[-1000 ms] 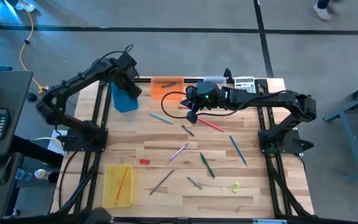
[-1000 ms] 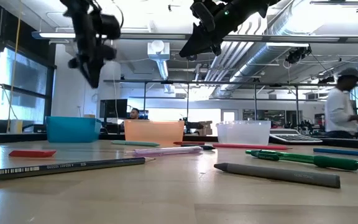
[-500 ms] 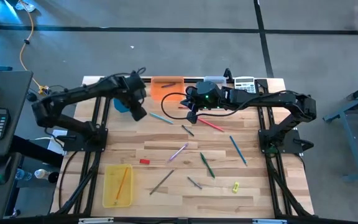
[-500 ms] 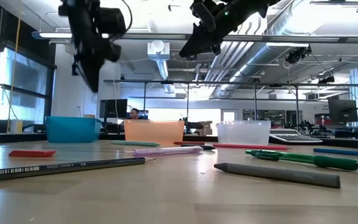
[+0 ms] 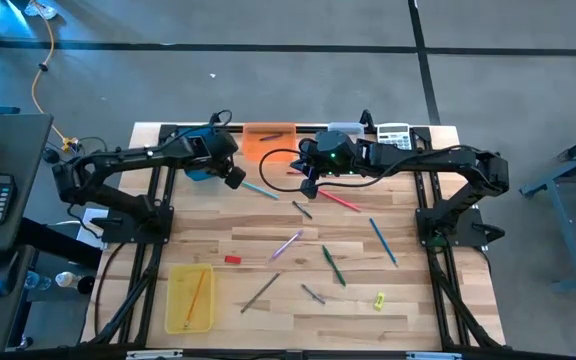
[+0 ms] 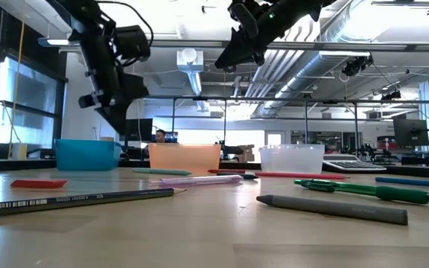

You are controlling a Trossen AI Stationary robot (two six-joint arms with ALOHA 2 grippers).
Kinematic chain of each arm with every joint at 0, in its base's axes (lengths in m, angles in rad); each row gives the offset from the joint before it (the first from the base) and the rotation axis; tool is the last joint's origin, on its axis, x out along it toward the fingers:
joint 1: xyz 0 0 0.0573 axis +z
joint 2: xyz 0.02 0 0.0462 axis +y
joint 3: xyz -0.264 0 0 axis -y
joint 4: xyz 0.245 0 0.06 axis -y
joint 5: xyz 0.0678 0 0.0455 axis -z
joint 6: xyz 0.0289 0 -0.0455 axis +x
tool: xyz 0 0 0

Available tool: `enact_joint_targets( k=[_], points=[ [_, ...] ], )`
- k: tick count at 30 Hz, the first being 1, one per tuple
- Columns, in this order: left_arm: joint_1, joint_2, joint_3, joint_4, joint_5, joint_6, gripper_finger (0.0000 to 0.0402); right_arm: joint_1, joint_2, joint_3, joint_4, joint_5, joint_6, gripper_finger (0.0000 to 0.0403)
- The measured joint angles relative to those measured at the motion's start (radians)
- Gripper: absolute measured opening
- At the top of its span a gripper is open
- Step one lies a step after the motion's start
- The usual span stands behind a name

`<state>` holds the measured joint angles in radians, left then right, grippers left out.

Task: Sort crayons/erasers/pens/pencils in bins
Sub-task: Adjust the blue bin

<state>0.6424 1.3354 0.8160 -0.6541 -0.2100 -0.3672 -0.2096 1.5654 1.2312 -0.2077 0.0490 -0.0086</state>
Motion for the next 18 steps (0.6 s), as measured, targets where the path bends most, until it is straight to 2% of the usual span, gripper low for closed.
enact_joint_targets(
  k=[6,18],
  points=[
    [0.034,0.000,-0.055,-0.028,-0.017,-0.019,0.0000,0.000,0.000,0.000,0.001,0.000,0.000,0.0000],
    [0.030,-0.078,-0.055,-0.185,-0.093,-0.049,0.0000,0.000,0.000,0.000,0.000,0.000,0.011,0.0000]
  ],
)
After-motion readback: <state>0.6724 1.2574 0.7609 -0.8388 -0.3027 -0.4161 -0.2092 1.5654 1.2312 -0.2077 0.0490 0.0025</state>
